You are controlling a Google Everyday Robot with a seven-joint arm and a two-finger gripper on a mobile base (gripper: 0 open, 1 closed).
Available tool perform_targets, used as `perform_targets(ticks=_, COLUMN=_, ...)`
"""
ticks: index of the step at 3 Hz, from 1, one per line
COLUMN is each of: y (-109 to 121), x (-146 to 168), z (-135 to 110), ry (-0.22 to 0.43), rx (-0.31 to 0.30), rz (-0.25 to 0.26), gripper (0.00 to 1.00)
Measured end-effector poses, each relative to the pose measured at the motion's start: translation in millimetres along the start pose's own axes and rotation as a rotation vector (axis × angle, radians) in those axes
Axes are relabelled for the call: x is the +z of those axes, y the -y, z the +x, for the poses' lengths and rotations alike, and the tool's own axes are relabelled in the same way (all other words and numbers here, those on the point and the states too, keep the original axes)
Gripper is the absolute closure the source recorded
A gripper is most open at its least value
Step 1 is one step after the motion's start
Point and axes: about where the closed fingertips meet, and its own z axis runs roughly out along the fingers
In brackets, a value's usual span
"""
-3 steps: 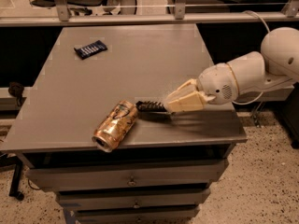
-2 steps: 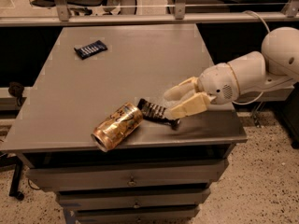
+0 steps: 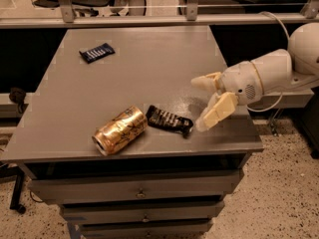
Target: Move rxbar chocolate near orange can
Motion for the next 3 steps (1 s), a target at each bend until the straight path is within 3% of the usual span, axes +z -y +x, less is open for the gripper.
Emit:
perform_targets(ticks=1, y=34, x=-43, z=6, ry=-0.018, rx=-0.040, rz=0.088, gripper=0.00)
perform_targets(ticks=2, y=67, x=-105, z=1, ry=-0.017, rx=-0.112, rz=0.210, gripper=0.00)
perform_targets(ticks=3, y=73, x=-135, z=-25, ry=0.004, rx=-0.166, rz=0.279, gripper=0.00)
